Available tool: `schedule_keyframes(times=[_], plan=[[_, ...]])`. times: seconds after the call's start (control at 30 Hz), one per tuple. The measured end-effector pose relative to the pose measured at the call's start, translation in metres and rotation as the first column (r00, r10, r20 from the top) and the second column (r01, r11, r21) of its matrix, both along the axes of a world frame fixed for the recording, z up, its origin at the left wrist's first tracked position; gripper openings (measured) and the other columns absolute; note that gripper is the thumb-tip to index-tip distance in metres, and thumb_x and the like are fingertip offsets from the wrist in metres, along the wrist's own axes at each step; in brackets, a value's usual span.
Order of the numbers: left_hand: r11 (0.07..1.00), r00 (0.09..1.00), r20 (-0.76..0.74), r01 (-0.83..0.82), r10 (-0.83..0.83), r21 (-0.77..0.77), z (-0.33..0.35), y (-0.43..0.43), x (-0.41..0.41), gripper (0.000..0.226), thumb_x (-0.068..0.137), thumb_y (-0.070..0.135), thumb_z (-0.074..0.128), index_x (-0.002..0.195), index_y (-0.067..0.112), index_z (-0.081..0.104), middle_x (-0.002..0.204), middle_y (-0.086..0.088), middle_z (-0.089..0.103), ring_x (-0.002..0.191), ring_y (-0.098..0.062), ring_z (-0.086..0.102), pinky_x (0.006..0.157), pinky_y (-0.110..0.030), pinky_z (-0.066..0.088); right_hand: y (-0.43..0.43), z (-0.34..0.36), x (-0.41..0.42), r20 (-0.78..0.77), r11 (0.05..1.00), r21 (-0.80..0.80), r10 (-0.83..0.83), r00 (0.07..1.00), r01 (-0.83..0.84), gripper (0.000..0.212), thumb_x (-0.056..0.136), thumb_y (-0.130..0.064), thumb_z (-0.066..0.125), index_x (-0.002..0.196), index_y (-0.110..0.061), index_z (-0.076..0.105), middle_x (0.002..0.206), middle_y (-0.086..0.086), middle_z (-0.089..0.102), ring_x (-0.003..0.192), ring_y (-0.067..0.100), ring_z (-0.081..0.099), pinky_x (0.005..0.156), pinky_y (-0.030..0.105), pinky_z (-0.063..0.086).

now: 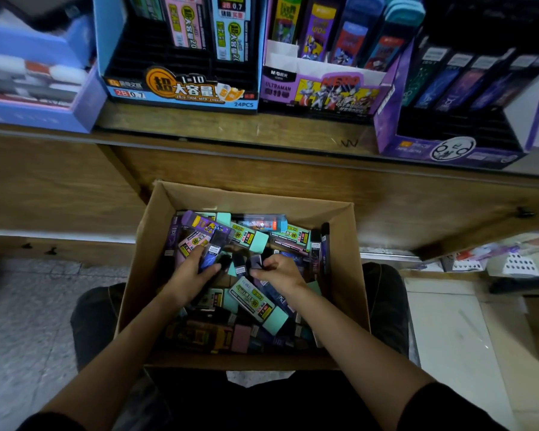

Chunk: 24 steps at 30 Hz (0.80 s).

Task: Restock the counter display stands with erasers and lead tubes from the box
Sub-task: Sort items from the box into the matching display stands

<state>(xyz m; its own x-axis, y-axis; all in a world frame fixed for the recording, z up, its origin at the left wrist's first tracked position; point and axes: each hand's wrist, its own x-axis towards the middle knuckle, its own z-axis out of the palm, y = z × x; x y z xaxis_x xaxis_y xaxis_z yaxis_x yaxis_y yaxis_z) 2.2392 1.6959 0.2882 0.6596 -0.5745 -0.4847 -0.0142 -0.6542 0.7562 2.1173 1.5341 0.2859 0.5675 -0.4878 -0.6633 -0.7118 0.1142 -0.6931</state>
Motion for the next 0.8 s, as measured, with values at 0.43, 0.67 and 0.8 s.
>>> schedule_keyframes(times=[0.43, 0.67, 0.8], plan=[[0.977, 0.956, -0.292, -0.084, 0.023, -0.198, 0.048, -0.049, -0.046, 0.092, 0.073, 0.077, 0.046, 0.147, 0.029, 0.018, 0.126, 0.019, 0.036, 0.117, -0.002, 0.036, 0.095, -0.024, 0.028, -0.022, 0.076, -0.005, 0.341, 0.931, 0.228, -0.351, 0.872, 0.285, 0.016, 0.081, -0.016, 0.072, 0.091, -0.010, 0.062, 0.112, 0.021, 0.064, 0.102, 0.031, 0.062, 0.098, 0.045, 0.046], [0.899, 0.978, -0.208, -0.123, 0.037, -0.421, 0.081, -0.069, -0.057, 0.032, 0.092, 0.042, 0.047, 0.122, 0.029, 0.046, 0.118, 0.028, 0.051, 0.119, 0.005, 0.043, 0.081, -0.001, 0.039, -0.012, 0.115, -0.003, 0.422, 0.915, 0.291, -0.386, 0.821, 0.280, 0.022, 0.085, -0.024, 0.066, 0.098, -0.006, 0.067, 0.110, 0.013, 0.068, 0.114, 0.026, 0.058, 0.106, 0.045, 0.037], [0.862, 0.981, -0.192, -0.106, 0.010, -0.496, 0.099, -0.071, -0.060, 0.068, 0.086, 0.047, 0.048, 0.142, 0.011, 0.034, 0.140, -0.002, 0.048, 0.133, -0.017, 0.041, 0.109, -0.030, 0.036, -0.014, 0.140, -0.011, 0.513, 0.961, 0.012, -0.242, 0.824, 0.275, 0.021, 0.086, -0.028, 0.065, 0.089, -0.007, 0.069, 0.091, 0.012, 0.071, 0.092, 0.025, 0.065, 0.088, 0.038, 0.050]])
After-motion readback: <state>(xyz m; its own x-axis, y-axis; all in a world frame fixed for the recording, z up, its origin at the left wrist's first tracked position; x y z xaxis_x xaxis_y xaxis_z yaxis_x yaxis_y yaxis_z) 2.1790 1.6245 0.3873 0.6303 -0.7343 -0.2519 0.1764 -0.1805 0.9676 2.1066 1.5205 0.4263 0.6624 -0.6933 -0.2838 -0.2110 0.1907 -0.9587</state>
